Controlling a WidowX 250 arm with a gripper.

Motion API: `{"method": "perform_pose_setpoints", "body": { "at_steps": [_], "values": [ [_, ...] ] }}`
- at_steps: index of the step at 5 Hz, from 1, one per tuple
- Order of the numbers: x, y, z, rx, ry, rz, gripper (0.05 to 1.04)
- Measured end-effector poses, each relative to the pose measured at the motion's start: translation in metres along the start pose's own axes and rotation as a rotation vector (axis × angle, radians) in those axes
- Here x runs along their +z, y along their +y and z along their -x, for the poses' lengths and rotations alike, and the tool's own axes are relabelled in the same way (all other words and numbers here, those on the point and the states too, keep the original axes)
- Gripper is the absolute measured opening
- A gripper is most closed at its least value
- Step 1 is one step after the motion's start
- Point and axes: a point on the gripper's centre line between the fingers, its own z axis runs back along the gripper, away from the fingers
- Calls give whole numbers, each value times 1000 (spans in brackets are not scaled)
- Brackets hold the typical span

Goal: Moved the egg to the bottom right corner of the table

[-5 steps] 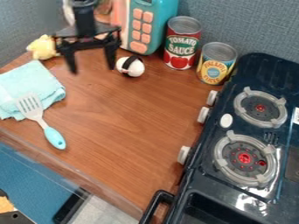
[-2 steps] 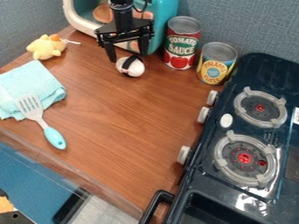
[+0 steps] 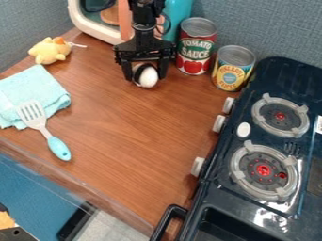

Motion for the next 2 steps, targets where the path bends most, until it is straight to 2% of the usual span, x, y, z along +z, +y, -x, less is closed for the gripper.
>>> {"method": "perform_pose_setpoints", "body": {
  "at_steps": [1, 2],
  "values": [
    [-8, -5, 1, -13, 31, 22, 948],
    [-9, -1, 2, -2, 30, 31, 716]
  ]
}}
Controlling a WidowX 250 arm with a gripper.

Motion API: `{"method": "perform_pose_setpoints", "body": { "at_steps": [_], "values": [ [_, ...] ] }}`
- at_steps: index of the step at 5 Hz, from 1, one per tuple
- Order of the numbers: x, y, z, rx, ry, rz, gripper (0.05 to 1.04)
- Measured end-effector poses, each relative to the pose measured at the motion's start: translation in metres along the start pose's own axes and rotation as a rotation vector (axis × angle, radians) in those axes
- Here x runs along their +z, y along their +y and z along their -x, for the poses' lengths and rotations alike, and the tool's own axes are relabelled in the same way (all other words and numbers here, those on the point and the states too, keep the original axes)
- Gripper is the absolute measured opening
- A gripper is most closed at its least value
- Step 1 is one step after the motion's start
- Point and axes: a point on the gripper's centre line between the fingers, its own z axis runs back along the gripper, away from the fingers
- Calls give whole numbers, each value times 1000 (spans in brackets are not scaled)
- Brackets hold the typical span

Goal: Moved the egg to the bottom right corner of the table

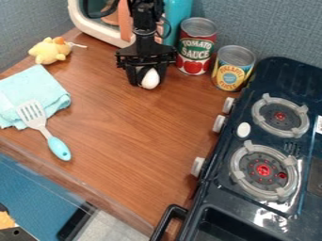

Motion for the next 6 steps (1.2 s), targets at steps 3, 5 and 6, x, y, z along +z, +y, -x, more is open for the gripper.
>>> {"method": "perform_pose_setpoints", "body": {
  "at_steps": [3, 5, 6],
  "values": [
    [75, -35, 39, -250, -3, 70, 640],
    [97, -46, 133, -441, 23, 107, 640],
    [91, -24, 169, -469, 47, 88, 640]
  ]
}}
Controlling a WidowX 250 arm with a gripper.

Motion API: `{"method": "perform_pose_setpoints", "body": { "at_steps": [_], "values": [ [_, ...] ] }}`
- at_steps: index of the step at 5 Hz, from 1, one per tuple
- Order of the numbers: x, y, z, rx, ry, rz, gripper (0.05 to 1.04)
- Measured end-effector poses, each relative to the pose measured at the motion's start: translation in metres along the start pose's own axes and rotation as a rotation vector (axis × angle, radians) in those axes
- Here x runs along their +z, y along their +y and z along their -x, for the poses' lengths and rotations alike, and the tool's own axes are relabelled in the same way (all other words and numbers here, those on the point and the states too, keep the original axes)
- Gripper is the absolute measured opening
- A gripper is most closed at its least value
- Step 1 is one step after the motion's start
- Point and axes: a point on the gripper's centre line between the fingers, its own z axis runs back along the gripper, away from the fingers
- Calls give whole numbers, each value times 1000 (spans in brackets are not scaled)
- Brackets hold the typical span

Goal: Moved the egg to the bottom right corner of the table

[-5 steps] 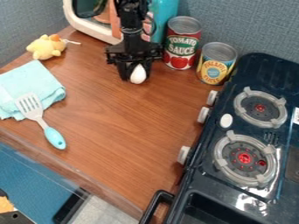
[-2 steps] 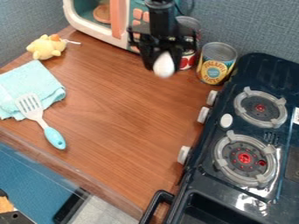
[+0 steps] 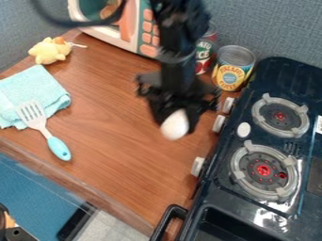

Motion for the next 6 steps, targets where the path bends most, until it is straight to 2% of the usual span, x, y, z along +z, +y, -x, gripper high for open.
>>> {"method": "perform_pose_setpoints", "body": {
  "at_steps": [1, 2, 3, 4, 5, 6],
  "values": [
    [-8, 17, 30, 27, 24, -22, 639],
    [-28, 27, 39, 45, 50, -61, 639],
    [-45, 31, 43, 46, 114, -59, 713],
    [-46, 30, 42, 61, 127, -62, 977],
    [-46, 31, 44, 64, 141, -68, 1005],
    [-28, 32, 33, 65, 101, -58, 1000]
  ]
}}
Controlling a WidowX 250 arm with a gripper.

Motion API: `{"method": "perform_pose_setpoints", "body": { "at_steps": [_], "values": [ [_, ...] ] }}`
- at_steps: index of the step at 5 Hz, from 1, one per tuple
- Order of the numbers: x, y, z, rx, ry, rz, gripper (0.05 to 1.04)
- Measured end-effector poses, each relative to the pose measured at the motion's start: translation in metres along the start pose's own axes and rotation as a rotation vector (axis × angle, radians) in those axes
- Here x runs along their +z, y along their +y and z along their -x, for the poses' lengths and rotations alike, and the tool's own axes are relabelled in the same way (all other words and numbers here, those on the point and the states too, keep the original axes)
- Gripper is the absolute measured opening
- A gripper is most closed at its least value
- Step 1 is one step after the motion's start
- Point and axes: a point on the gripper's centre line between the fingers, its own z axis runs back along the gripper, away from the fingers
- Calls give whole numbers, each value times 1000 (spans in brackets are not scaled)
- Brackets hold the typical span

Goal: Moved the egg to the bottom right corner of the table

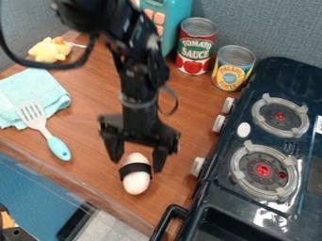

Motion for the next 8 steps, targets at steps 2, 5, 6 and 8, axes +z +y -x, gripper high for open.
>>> {"method": "perform_pose_setpoints", "body": {
  "at_steps": [2, 5, 6, 8],
  "values": [
    [56, 9, -19, -55, -93, -6, 1000],
    [57, 9, -19, -55, -93, -3, 1000],
    [57, 9, -19, -55, -93, -3, 1001],
    [57, 9, -19, -53, -93, -4, 1000]
  ]
}}
